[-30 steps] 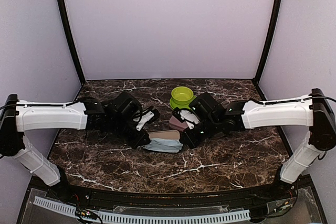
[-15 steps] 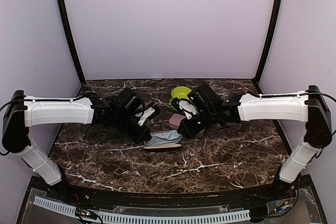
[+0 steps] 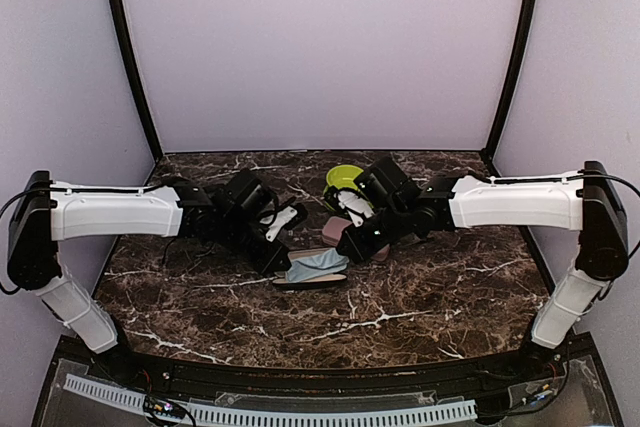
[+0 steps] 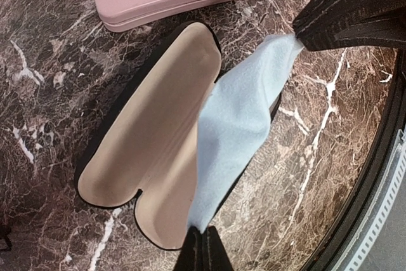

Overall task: Organize the sunglasses
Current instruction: Place the folded cleaning cloth at the center of the board.

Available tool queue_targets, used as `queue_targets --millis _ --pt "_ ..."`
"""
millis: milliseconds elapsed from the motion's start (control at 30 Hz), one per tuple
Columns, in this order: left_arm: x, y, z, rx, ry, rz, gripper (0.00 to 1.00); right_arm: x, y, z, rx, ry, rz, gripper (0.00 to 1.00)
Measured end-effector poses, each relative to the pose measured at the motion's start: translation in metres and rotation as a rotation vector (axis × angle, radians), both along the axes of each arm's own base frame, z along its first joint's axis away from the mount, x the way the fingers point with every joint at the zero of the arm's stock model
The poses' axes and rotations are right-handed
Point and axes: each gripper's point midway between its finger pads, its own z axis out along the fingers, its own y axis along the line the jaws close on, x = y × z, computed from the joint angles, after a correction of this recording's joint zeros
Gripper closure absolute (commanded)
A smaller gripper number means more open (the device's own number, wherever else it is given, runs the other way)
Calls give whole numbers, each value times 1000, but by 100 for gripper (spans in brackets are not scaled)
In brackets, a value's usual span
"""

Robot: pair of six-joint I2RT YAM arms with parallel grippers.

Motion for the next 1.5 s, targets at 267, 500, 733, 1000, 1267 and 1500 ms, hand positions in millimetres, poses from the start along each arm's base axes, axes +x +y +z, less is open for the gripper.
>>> queue_targets --millis 267,500,733,1000,1267,1500 --pt "-2 -1 27 -63 -39 -7 100 -5 -5 13 20 -8 3 100" --pt "-18 -7 52 -146 -46 -49 100 -25 -9 38 99 15 33 100" --pt "-69 -13 53 -163 -21 -124 100 -66 -9 32 101 69 64 100" --pt "-114 3 13 -103 102 -112 100 -118 -11 -1 47 178 86 100" --pt "-123 8 -25 -81 199 -47 100 -124 -13 -24 3 255 21 100" --pt "-121 7 -60 0 245 -14 100 -117 -9 -59 -93 285 -21 100"
